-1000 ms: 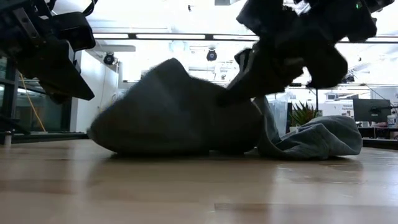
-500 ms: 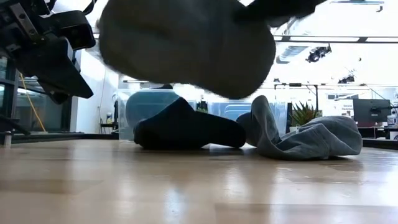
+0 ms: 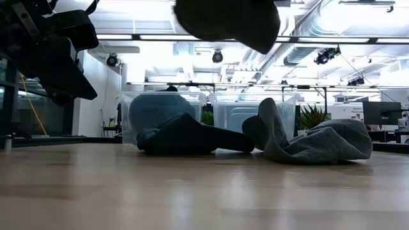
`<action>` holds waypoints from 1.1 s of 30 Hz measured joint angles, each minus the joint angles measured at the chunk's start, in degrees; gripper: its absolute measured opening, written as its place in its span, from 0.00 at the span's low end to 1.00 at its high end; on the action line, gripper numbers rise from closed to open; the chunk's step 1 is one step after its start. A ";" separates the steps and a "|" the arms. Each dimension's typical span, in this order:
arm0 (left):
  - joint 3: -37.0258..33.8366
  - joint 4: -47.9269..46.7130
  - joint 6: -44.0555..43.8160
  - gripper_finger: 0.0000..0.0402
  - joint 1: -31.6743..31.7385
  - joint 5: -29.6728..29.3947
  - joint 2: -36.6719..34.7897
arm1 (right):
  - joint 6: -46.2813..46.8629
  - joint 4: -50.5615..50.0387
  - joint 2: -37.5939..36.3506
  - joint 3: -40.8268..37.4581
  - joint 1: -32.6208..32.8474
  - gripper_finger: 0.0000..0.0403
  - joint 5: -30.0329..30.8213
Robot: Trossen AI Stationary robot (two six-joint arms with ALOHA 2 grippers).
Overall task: Pick and place caps into container
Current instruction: Put the left gray cap into the right transparent container
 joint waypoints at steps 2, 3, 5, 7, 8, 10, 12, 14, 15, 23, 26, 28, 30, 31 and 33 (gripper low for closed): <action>0.00 0.02 0.00 0.00 0.01 -0.06 0.00 | -2.29 -0.20 -0.15 0.00 -2.82 0.01 0.73; 0.00 0.03 0.00 0.00 -0.01 -0.20 0.00 | -3.45 -0.21 -0.15 0.00 -4.48 0.01 0.43; 0.00 0.05 0.00 0.00 0.01 -0.42 0.00 | -5.98 -0.66 -0.15 0.00 -8.27 0.01 -2.01; 0.00 0.03 0.00 0.00 -0.01 -0.46 0.00 | -7.63 -0.67 -0.14 0.00 -12.63 0.01 -5.78; 0.00 0.05 0.00 0.00 -0.01 -0.47 0.00 | -8.53 -0.66 -0.15 0.00 -14.74 0.01 -7.73; 0.00 0.03 0.00 0.00 -0.01 -0.47 0.00 | -10.77 -0.79 -0.15 0.00 -18.99 0.01 -10.28; 0.00 0.03 0.00 0.00 -0.01 -0.47 0.00 | -12.32 -1.87 -0.13 0.00 -23.31 0.01 -12.43; 0.00 0.03 0.00 0.00 0.00 -0.47 0.00 | -12.61 -4.89 -0.13 0.02 -27.42 0.01 -15.40; 0.00 0.03 0.00 0.00 0.01 -0.47 0.00 | -12.58 -6.75 -0.13 0.02 -29.37 0.01 -16.60; 0.00 0.01 0.00 0.00 0.01 -0.60 0.00 | -12.79 -13.50 -0.09 0.02 -40.75 0.01 -24.87; 0.00 0.00 0.00 0.00 0.00 -0.60 0.00 | -13.84 -13.91 -0.05 0.02 -43.45 0.01 -29.74; 0.00 -0.01 0.00 0.00 0.01 -0.58 0.00 | -14.04 -15.09 0.02 0.02 -44.73 0.01 -30.38; 0.00 -0.01 0.00 0.00 -0.01 -0.58 0.00 | -13.62 -16.61 0.03 0.02 -45.72 0.01 -32.08; 0.00 -0.01 0.00 0.00 0.01 -0.58 0.00 | -13.23 -17.13 0.04 0.02 -46.08 0.01 -32.57; 0.00 -0.01 -0.02 0.00 -0.01 -0.58 0.00 | -12.84 -18.64 0.02 0.02 -46.67 0.01 -32.62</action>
